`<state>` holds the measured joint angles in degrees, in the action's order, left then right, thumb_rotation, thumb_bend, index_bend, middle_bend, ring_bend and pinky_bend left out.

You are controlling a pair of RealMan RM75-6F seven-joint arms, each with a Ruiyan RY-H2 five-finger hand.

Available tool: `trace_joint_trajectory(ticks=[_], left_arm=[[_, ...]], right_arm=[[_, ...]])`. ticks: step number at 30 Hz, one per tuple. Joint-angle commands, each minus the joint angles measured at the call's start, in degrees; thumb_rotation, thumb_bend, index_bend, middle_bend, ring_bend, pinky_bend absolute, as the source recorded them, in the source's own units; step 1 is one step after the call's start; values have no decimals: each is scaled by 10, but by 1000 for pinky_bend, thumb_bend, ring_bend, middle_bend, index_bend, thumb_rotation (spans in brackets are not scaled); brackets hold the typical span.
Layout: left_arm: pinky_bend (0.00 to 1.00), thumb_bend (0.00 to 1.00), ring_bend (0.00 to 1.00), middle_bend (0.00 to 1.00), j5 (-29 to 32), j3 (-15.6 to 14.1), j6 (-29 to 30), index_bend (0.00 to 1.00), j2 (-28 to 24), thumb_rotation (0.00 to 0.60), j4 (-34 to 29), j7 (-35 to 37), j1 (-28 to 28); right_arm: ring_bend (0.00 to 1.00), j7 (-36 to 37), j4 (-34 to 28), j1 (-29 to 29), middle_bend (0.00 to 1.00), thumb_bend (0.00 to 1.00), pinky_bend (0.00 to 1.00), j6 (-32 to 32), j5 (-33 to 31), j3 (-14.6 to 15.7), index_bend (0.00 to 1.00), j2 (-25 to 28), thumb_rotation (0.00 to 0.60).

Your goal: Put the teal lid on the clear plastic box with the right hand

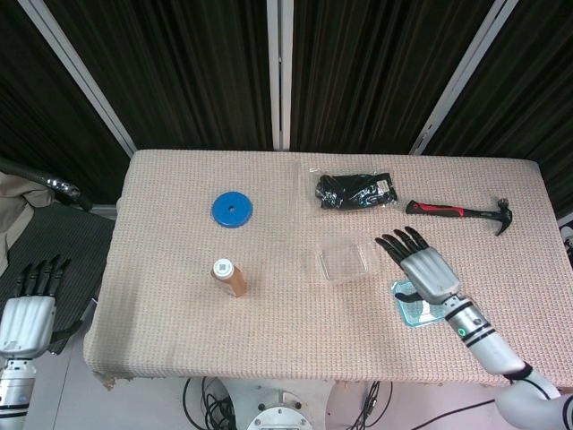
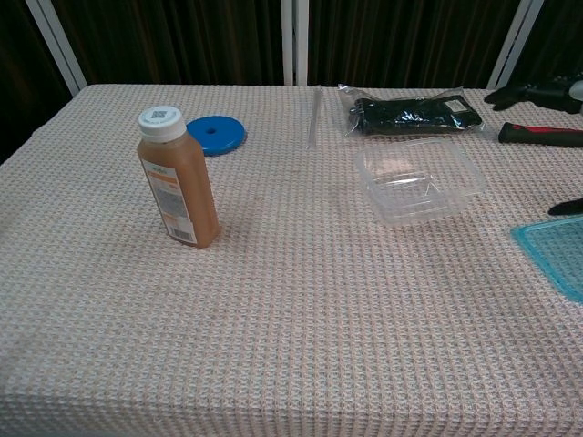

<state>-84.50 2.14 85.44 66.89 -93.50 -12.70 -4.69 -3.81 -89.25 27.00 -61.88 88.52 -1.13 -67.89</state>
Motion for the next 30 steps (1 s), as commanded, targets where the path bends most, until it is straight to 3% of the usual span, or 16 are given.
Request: trace_joint_trajectory(ticks=[1, 6, 13, 30], left_arm=[[0, 0, 0, 0, -4, 0, -1, 0, -1, 600, -6, -5, -3], [0, 0, 0, 0, -8, -3, -3, 0, -4, 600, -20, -17, -4], [0, 0, 0, 0, -6, -7, 4, 0, -9, 600, -39, -37, 3], [0, 0, 0, 0, -4, -11, 12, 0, -15, 600, -62, -54, 12]], right_arm=[[0, 22, -1, -38, 136, 0, 0, -17, 16, 42, 0, 30, 600], [0, 35, 27, -40, 141, 0, 0, 26, -4, 61, 0, 25, 600], [0, 47, 80, -30, 142, 0, 0, 56, -2, 64, 0, -3, 600], [0, 74, 138, -10, 143, 0, 0, 78, 14, 66, 0, -37, 600]])
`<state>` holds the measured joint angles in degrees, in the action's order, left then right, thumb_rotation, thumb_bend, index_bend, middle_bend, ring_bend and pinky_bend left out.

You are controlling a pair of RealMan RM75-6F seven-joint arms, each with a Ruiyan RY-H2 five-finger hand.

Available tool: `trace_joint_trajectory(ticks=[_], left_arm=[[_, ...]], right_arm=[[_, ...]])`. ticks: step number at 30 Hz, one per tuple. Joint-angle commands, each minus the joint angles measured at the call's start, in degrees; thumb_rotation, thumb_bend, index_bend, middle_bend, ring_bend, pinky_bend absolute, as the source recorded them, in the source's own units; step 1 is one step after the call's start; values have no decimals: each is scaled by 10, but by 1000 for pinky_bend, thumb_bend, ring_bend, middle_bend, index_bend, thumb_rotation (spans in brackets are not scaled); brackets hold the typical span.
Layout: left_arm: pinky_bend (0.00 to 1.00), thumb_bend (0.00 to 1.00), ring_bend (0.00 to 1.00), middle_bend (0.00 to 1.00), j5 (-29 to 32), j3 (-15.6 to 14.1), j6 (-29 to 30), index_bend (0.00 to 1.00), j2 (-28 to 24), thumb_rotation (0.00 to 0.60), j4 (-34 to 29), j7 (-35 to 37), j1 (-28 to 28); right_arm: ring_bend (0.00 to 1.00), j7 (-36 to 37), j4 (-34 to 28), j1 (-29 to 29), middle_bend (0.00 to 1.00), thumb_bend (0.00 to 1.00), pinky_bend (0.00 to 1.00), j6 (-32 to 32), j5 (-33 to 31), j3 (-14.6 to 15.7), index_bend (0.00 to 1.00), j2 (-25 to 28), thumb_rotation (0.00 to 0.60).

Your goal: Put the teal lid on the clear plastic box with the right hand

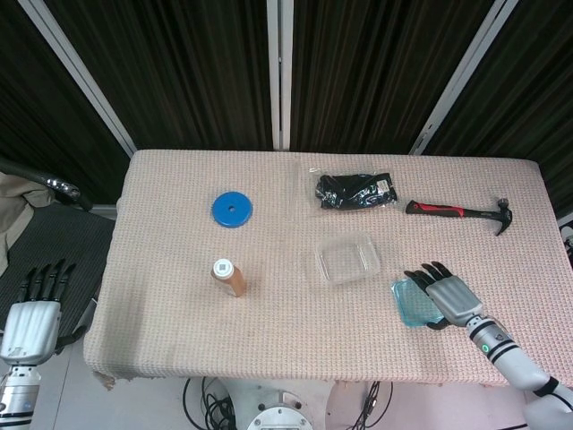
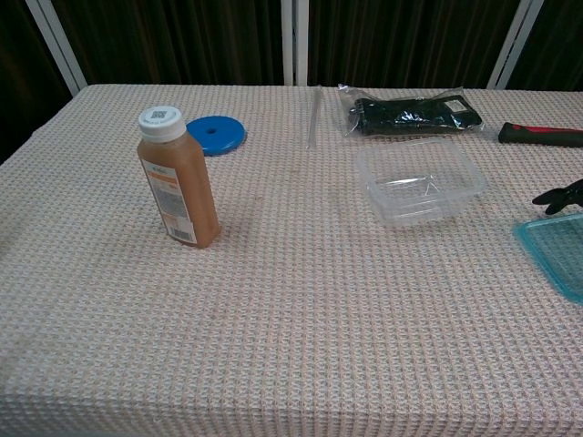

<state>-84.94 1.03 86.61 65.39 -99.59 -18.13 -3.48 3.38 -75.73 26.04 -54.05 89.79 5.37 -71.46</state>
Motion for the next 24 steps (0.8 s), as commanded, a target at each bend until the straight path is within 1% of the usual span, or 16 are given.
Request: trace_joint_trajectory(ticks=[1, 8, 13, 15, 17, 19, 20, 24], left_arm=[[0, 0, 0, 0, 0, 1, 1, 0, -1, 600, -1, 0, 0], [0, 0, 0, 0, 0, 2, -2, 0, -1, 600, -3, -2, -1], [0, 0, 0, 0, -1, 3, -4, 0, 0, 600, -3, -3, -4], [0, 0, 0, 0, -2, 3, -5, 0, 0, 600, -3, -3, -4], [0, 0, 0, 0, -2, 2, -4, 0, 0, 600, -4, -3, -4], [0, 0, 0, 0, -2, 3, -3, 0, -1, 600, -4, -2, -3], [0, 0, 0, 0, -1, 3, -3, 0, -1, 600, -4, -2, -3], [0, 0, 0, 0, -2, 2, -4, 0, -2, 600, -5, 0, -3]], right_arm=[[0, 4, 4, -1, 145, 0, 0, -2, 1, 1, 0, -2, 600], [0, 10, 9, -6, 153, 4, 0, -14, 4, 4, 0, -2, 600], [0, 12, 13, -5, 160, 6, 0, -7, 1, 5, 6, -7, 600], [0, 13, 18, -5, 176, 17, 0, -8, 2, 4, 34, -12, 600], [0, 11, 23, -6, 197, 40, 0, -14, 3, 3, 86, -15, 600], [2, 5, 27, -7, 223, 92, 0, -19, 3, 2, 179, -17, 600], [6, 2, 29, -9, 234, 116, 0, -22, 3, 1, 210, -18, 600], [57, 2, 27, -11, 289, 248, 2, -30, 4, 0, 300, -18, 600]])
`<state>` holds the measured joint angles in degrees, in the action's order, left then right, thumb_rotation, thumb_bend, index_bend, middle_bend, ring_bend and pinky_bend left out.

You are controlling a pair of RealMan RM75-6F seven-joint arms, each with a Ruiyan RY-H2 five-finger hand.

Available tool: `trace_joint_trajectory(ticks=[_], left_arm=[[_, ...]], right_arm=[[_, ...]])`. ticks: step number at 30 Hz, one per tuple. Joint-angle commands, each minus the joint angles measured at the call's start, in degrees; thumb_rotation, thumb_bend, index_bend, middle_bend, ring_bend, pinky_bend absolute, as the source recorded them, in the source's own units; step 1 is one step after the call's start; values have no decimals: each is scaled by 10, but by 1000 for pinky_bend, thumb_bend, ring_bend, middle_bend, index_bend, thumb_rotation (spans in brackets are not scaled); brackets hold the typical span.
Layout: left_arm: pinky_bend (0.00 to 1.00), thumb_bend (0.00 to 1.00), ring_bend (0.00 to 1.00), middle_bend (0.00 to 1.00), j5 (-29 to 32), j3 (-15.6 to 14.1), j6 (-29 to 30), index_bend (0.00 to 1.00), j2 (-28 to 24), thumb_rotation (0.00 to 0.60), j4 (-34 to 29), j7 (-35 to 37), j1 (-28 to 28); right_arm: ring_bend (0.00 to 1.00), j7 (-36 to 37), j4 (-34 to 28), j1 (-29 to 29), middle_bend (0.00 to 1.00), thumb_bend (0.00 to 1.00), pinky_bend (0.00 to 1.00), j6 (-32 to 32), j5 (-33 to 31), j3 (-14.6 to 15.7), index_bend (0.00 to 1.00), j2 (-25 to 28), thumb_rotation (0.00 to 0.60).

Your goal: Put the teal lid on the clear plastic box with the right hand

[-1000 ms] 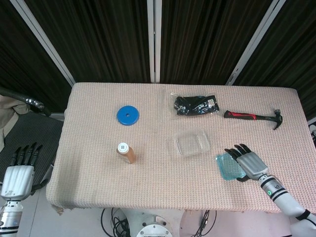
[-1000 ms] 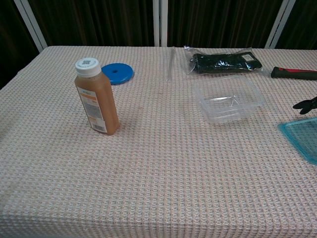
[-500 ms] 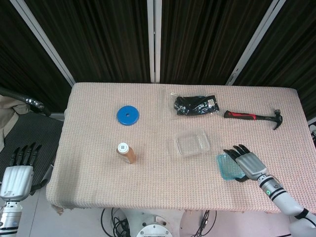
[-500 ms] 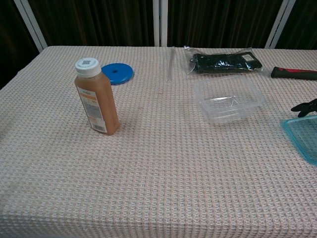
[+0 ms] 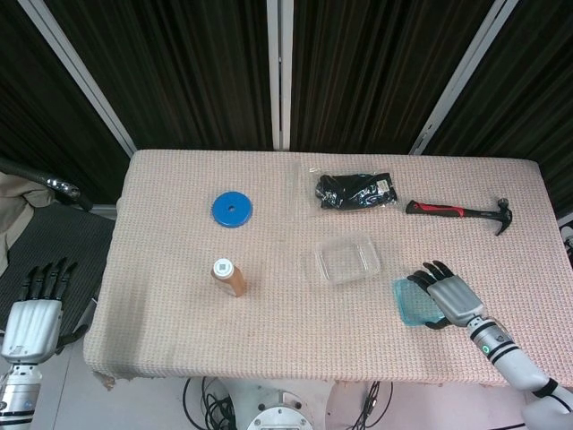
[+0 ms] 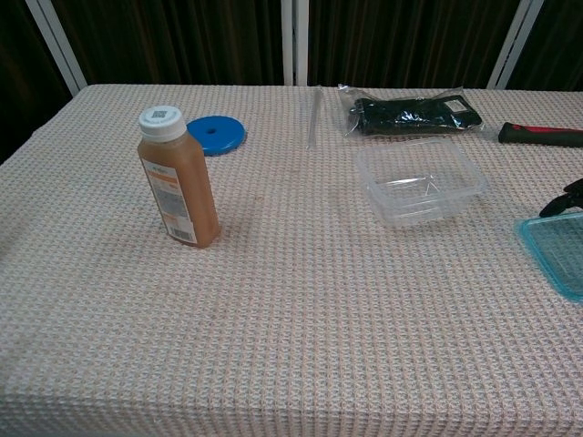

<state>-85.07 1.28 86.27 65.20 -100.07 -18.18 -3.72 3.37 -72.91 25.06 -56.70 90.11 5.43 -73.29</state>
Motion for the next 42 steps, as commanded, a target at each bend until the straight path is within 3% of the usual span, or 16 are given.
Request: trace_joint_trajectory(ticks=[1, 7, 16, 19, 24, 32, 36, 42], left_arm=[[0, 0, 0, 0, -1, 0, 0, 0, 0, 600, 0, 1, 0], [0, 0, 0, 0, -2, -1, -3, 0, 1, 600, 2, 3, -1], [0, 0, 0, 0, -6, 2, -6, 0, 2, 600, -1, 2, -7], [0, 0, 0, 0, -4, 2, -13, 0, 1, 600, -3, -1, -10], [0, 0, 0, 0, -4, 5, -16, 0, -3, 600, -8, -4, -14], [0, 0, 0, 0, 0, 5, -27, 0, -3, 600, -2, 3, -20], [0, 0, 0, 0, 5, 4, -32, 0, 0, 600, 8, 14, -21], [0, 0, 0, 0, 13, 5, -41, 0, 4, 600, 21, 26, -24]], right_arm=[[69, 4, -2, -2, 300, 272, 6, -6, 1, -1, 317, 2, 600], [98, 14, -6, -13, 330, 327, 20, -34, 0, -6, 359, 10, 600], [98, 99, -65, -1, 335, 327, 25, -87, 39, -22, 361, 53, 600], [98, 118, -91, 24, 335, 327, 25, -73, 45, -35, 361, 66, 600], [98, 85, -152, 78, 328, 327, 25, -16, 19, -76, 361, 77, 600], [98, -27, -190, 164, 326, 327, 26, 118, -104, -132, 361, 45, 600], [98, -71, -183, 180, 322, 327, 26, 139, -160, -140, 361, 21, 600], [98, -85, -155, 191, 303, 327, 27, 150, -186, -137, 345, -7, 600]])
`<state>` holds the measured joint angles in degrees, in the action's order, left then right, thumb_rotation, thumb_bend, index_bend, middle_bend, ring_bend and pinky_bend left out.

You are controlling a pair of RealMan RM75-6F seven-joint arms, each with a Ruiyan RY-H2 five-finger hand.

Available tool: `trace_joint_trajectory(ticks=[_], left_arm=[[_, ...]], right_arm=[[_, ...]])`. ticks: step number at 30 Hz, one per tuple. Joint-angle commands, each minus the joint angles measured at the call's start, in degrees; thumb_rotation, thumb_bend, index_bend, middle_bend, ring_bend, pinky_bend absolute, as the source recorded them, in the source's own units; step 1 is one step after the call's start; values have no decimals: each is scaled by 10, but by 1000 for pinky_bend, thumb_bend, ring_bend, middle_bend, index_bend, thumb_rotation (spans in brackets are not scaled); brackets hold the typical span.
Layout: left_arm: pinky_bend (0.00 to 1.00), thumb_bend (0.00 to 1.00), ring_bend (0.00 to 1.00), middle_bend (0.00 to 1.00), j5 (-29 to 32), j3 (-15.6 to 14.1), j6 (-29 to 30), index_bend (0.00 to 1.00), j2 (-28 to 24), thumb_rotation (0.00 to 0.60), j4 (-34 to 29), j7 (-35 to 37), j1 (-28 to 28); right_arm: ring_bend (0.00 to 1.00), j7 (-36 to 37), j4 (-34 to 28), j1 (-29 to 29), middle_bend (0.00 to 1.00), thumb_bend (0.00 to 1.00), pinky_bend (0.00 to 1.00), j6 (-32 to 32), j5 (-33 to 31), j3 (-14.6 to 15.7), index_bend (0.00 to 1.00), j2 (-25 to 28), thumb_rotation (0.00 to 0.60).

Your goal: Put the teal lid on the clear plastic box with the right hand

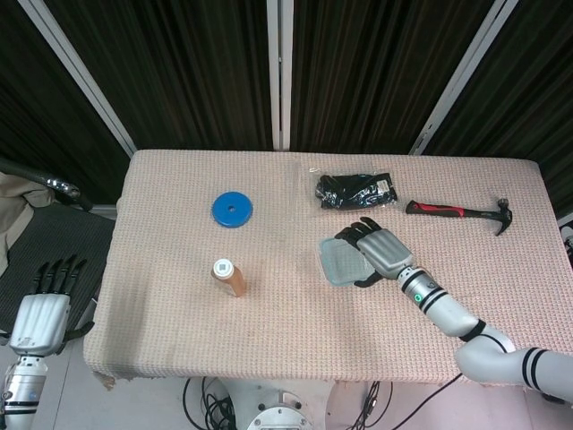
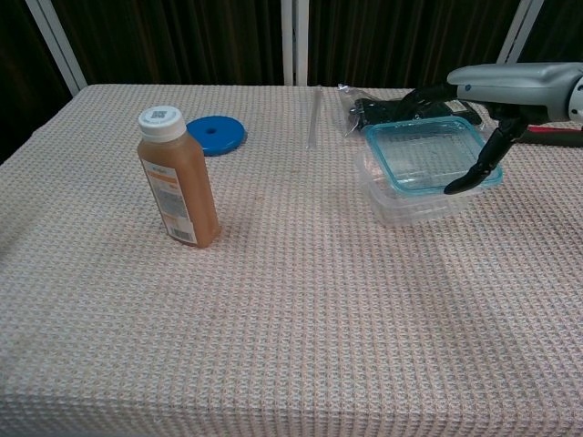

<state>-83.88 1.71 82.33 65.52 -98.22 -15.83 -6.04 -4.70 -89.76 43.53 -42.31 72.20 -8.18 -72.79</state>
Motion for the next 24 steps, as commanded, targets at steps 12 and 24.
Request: trace_joint_trajectory(ticks=[12, 24], left_arm=[[0, 0, 0, 0, 2, 1, -1, 0, 2, 600, 0, 1, -3], [0, 0, 0, 0, 4, 0, 2, 0, -1, 600, -7, -5, -3]], right_arm=[[98, 12, 53, 23, 294, 327, 26, 18, -5, 3, 336, -38, 600], [98, 55, 71, 22, 284, 327, 18, 13, 20, 10, 326, -45, 600]])
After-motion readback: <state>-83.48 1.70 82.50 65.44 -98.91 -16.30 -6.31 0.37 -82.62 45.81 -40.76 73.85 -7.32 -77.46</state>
